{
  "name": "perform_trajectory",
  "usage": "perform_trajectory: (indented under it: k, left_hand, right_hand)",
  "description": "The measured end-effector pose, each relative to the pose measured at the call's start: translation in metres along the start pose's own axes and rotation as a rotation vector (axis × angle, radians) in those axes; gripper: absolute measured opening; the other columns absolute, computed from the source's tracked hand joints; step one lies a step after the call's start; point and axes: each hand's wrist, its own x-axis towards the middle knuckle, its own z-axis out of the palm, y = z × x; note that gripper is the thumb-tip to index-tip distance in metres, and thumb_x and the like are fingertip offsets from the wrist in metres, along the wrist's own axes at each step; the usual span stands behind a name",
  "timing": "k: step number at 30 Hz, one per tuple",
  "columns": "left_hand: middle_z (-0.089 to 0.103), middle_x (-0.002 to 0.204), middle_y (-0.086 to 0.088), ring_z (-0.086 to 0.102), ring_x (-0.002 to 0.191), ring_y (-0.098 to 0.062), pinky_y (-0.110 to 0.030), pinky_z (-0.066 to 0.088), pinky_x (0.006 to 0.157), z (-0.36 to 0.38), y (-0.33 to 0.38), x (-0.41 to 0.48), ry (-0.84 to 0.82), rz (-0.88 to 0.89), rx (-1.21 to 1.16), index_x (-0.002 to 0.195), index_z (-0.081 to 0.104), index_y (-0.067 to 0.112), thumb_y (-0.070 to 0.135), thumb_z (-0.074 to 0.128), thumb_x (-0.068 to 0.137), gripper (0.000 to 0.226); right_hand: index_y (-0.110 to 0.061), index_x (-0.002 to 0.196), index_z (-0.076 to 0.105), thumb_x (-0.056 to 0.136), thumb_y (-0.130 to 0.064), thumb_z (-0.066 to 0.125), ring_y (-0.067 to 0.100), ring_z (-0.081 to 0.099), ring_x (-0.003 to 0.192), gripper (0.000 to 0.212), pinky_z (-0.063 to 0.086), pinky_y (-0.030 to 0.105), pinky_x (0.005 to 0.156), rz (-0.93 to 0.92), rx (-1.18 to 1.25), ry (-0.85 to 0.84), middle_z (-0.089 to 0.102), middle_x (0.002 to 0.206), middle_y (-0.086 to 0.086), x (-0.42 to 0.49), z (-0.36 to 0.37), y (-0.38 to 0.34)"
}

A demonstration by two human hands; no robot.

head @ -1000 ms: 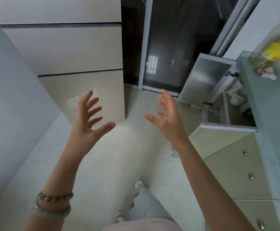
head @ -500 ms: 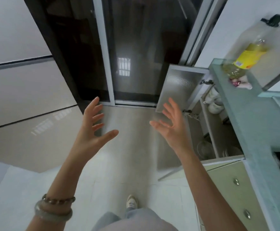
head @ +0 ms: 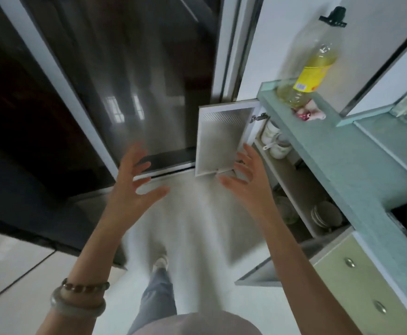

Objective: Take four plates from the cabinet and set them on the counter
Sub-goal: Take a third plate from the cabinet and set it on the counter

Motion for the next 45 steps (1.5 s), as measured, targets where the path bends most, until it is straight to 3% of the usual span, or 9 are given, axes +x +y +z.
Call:
perform_trajectory:
  k: [2, 7, 14, 17, 22, 28, 36, 40, 45]
  left_hand:
    - [0.040, 0.136, 0.015, 0.047, 0.125, -0.007, -0.036, 0.045, 0.100, -0.006, -0.008, 0.042, -0.081, 0.007, -0.030, 0.143, 0.025, 0.040, 0.029, 0.077, 0.060, 0.099]
    - [0.041, 0.140, 0.022, 0.047, 0.126, -0.003, -0.028, 0.045, 0.098, -0.014, -0.019, 0.131, -0.315, 0.031, -0.064, 0.133, 0.030, 0.062, 0.034, 0.083, 0.061, 0.094]
    - [0.041, 0.139, 0.025, 0.047, 0.125, 0.002, -0.023, 0.046, 0.096, 0.023, -0.026, 0.202, -0.554, 0.063, -0.089, 0.133, 0.030, 0.059, 0.028, 0.081, 0.061, 0.093]
    - [0.041, 0.140, 0.021, 0.046, 0.123, 0.004, -0.025, 0.044, 0.096, 0.048, -0.030, 0.222, -0.648, 0.045, -0.102, 0.136, 0.029, 0.052, 0.025, 0.079, 0.063, 0.093]
    - [0.040, 0.138, 0.027, 0.046, 0.123, 0.006, -0.017, 0.043, 0.092, 0.098, -0.034, 0.252, -0.771, 0.043, -0.118, 0.139, 0.027, 0.048, 0.034, 0.079, 0.061, 0.095]
    - [0.040, 0.141, 0.015, 0.045, 0.125, 0.003, -0.016, 0.044, 0.096, 0.166, -0.025, 0.294, -0.938, 0.104, -0.037, 0.143, 0.025, 0.038, 0.024, 0.078, 0.066, 0.094]
    - [0.041, 0.143, 0.002, 0.046, 0.126, -0.002, -0.018, 0.043, 0.097, 0.233, -0.021, 0.336, -1.051, 0.096, -0.010, 0.147, 0.023, 0.023, 0.002, 0.077, 0.073, 0.094]
    - [0.040, 0.143, 0.002, 0.046, 0.126, -0.005, -0.024, 0.042, 0.100, 0.265, -0.027, 0.353, -1.152, 0.106, 0.003, 0.147, 0.024, 0.022, 0.002, 0.077, 0.073, 0.093]
    - [0.041, 0.143, -0.002, 0.048, 0.125, -0.011, -0.020, 0.042, 0.095, 0.319, -0.040, 0.383, -1.260, 0.115, -0.002, 0.145, 0.026, 0.021, 0.008, 0.080, 0.070, 0.094]
  right_hand:
    - [-0.026, 0.146, 0.028, 0.075, -0.010, 0.078, 0.018, 0.048, 0.128, 0.089, 0.048, 0.044, 0.100, -0.001, -0.014, 0.097, 0.042, 0.145, 0.001, 0.019, 0.008, -0.002]
    - [-0.030, 0.146, 0.028, 0.074, -0.017, 0.079, 0.003, 0.051, 0.119, 0.089, 0.050, 0.039, 0.099, 0.042, -0.051, 0.334, 0.047, 0.134, -0.014, 0.049, 0.022, -0.005]
    - [-0.028, 0.146, 0.027, 0.075, -0.013, 0.078, 0.013, 0.048, 0.124, 0.088, 0.050, 0.035, 0.097, 0.100, -0.072, 0.576, 0.043, 0.142, -0.001, 0.063, 0.018, 0.000]
    - [-0.028, 0.145, 0.027, 0.076, -0.013, 0.078, 0.014, 0.048, 0.124, 0.088, 0.049, 0.037, 0.098, 0.126, -0.070, 0.649, 0.041, 0.143, 0.001, 0.070, 0.009, 0.006]
    - [-0.026, 0.145, 0.028, 0.077, -0.013, 0.077, 0.016, 0.047, 0.127, 0.086, 0.048, 0.039, 0.101, 0.139, -0.047, 0.776, 0.042, 0.142, 0.000, 0.086, -0.016, 0.023]
    - [-0.029, 0.144, 0.030, 0.075, -0.015, 0.078, 0.010, 0.050, 0.121, 0.086, 0.049, 0.025, 0.093, 0.152, -0.005, 0.958, 0.043, 0.141, -0.001, 0.114, -0.059, 0.040]
    - [-0.029, 0.144, 0.031, 0.075, -0.011, 0.078, 0.001, 0.050, 0.115, 0.085, 0.049, 0.024, 0.090, 0.203, 0.033, 1.076, 0.044, 0.138, -0.004, 0.144, -0.094, 0.055]
    - [-0.028, 0.143, 0.033, 0.076, -0.009, 0.078, 0.006, 0.050, 0.118, 0.083, 0.048, 0.019, 0.085, 0.238, 0.069, 1.155, 0.045, 0.140, -0.001, 0.154, -0.108, 0.066]
    - [-0.030, 0.140, 0.035, 0.075, -0.008, 0.078, -0.002, 0.050, 0.113, 0.081, 0.049, 0.013, 0.081, 0.283, 0.088, 1.293, 0.046, 0.135, -0.002, 0.174, -0.126, 0.078]
